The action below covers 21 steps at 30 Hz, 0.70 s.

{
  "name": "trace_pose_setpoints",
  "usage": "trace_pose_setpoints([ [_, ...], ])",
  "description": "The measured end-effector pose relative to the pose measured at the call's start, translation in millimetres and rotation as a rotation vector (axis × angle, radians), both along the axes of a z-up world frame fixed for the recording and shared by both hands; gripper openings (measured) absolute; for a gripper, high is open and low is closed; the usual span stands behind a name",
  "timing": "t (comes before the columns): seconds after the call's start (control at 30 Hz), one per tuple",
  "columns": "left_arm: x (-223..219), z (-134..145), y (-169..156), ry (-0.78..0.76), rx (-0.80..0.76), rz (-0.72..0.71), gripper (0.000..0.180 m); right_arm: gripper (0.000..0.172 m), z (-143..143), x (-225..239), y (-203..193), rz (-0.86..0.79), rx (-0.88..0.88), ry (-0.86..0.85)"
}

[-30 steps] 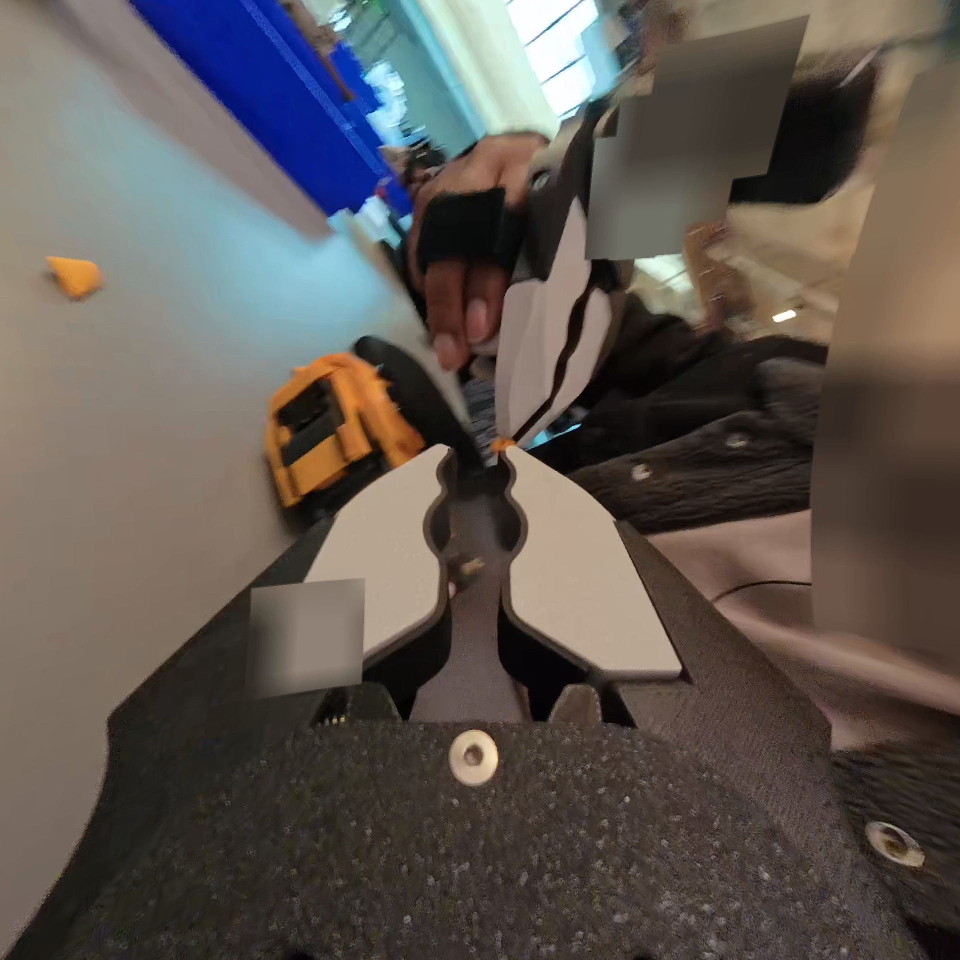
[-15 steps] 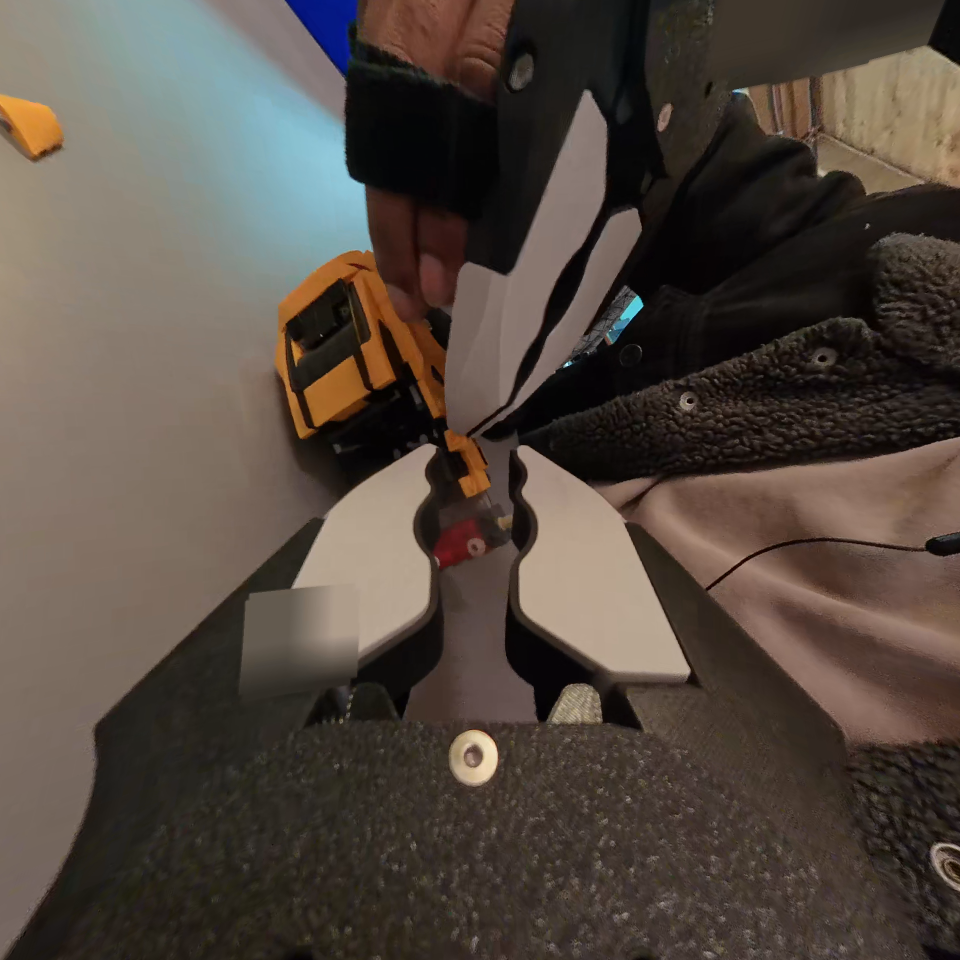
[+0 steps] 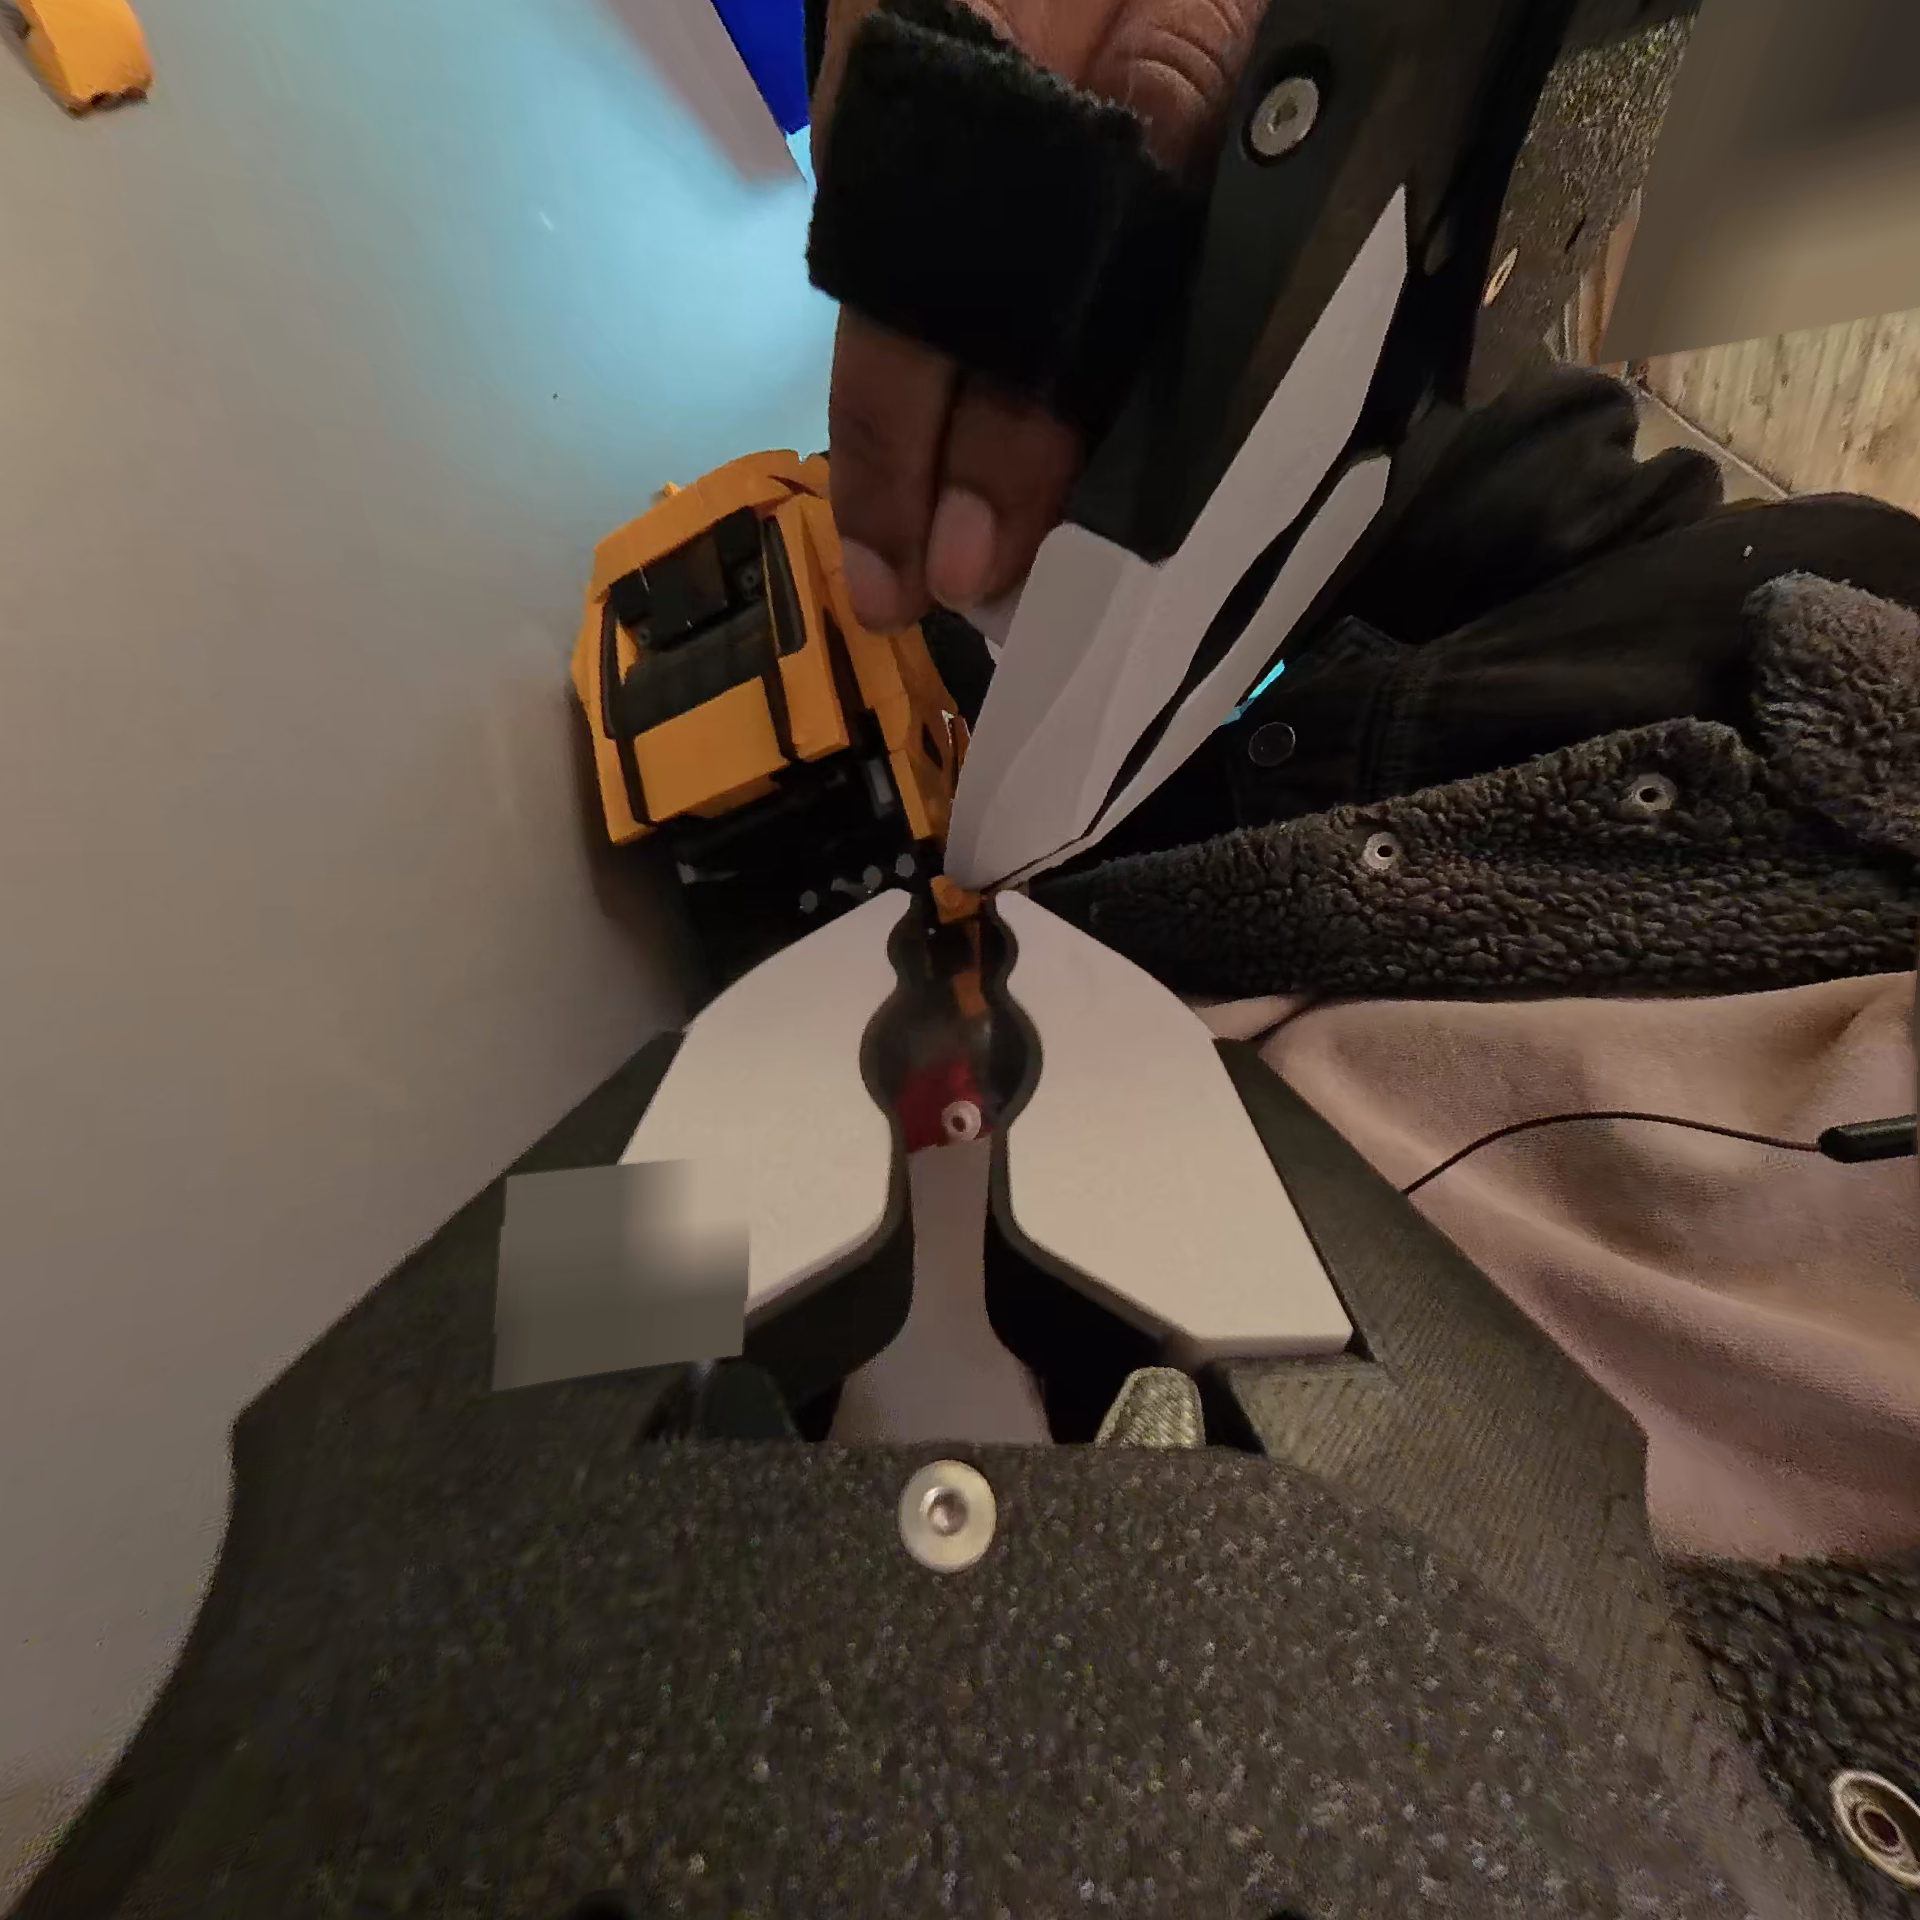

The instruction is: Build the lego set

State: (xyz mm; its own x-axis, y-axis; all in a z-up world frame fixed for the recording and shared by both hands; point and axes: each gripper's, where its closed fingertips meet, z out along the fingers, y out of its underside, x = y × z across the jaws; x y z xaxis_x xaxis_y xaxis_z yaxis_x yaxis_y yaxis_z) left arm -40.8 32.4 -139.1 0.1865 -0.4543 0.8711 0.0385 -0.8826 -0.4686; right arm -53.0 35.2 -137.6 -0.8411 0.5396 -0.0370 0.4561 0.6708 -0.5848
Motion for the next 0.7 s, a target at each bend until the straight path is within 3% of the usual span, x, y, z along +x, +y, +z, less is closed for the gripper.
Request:
trace_pose_setpoints([
  [0.7, 5.0, -0.8, 2.1, 0.015, -0.057, 0.162, 0.007, 0.009, 9.2, 9.6, 8.8, -0.010, 0.003, 0.093],
])
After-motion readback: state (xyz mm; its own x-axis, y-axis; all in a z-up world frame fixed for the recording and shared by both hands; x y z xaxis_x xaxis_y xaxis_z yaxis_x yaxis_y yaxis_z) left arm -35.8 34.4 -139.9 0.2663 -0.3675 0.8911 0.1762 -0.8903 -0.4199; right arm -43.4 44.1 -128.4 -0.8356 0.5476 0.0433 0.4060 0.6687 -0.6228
